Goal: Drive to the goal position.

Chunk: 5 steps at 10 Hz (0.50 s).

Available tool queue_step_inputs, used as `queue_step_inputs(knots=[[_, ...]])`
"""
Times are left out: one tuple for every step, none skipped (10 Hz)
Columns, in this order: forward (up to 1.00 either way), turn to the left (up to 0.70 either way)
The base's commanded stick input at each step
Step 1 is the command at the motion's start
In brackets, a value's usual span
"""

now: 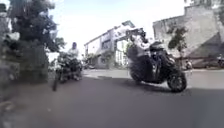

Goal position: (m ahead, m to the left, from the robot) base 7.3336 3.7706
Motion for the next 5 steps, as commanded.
queue_step_inputs(knots=[[1.0,0.18],[1.0,0.03],[1.0,-0.4],[1.0,-0.4],[1.0,-0.4]])
